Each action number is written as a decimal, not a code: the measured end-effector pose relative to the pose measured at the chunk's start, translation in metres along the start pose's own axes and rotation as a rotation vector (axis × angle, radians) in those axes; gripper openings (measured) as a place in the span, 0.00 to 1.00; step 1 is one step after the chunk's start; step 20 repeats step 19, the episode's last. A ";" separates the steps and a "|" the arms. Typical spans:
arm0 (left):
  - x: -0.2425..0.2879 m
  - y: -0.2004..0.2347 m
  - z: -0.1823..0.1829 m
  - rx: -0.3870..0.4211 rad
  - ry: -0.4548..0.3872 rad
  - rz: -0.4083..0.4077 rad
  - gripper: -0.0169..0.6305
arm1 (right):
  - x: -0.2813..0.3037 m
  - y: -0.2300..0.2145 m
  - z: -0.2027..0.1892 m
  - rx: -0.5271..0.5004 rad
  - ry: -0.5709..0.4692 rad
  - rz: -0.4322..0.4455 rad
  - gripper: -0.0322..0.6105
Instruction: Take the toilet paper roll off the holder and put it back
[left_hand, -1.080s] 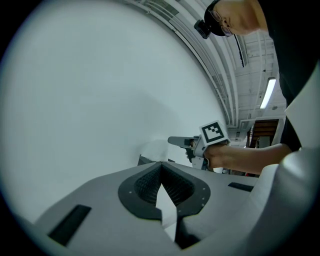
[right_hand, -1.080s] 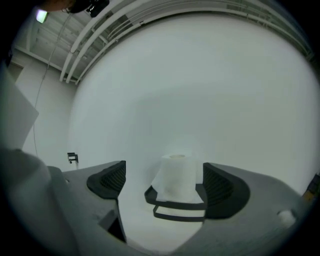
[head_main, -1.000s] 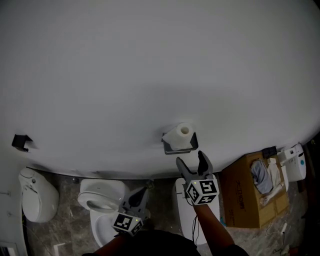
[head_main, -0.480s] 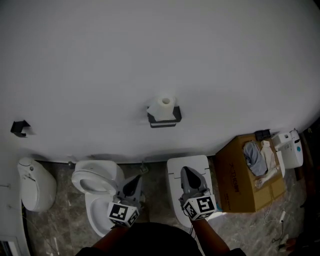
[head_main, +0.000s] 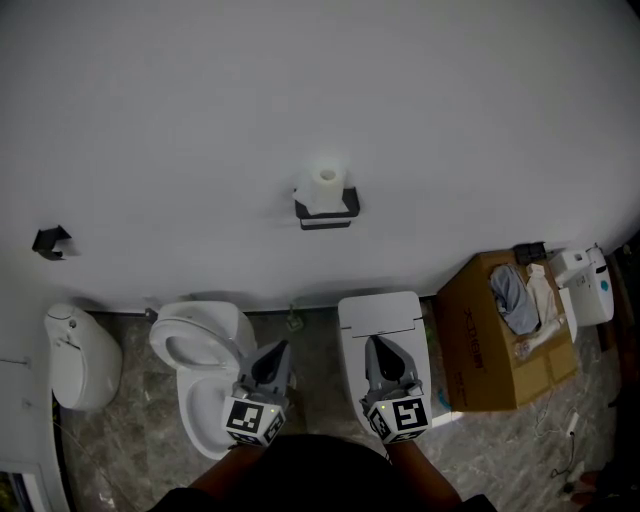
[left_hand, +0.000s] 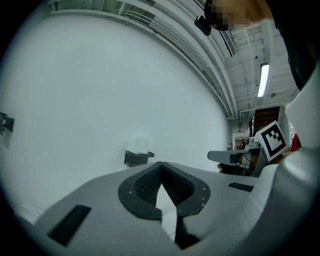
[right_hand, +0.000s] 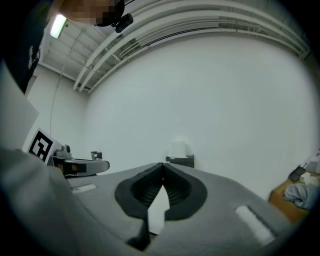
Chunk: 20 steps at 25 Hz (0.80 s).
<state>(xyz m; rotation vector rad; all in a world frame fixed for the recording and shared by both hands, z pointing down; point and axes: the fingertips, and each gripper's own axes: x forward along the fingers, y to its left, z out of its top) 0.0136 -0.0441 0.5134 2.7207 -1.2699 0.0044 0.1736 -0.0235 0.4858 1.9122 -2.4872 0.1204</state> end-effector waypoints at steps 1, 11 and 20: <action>0.000 -0.001 0.001 0.001 0.000 -0.002 0.05 | 0.000 0.002 0.000 -0.004 0.003 0.004 0.05; 0.003 0.006 0.002 -0.025 -0.012 0.006 0.05 | 0.011 0.007 0.001 0.037 -0.006 0.022 0.05; 0.006 0.016 0.003 0.016 0.001 0.000 0.05 | 0.021 0.000 -0.004 0.032 0.016 0.004 0.05</action>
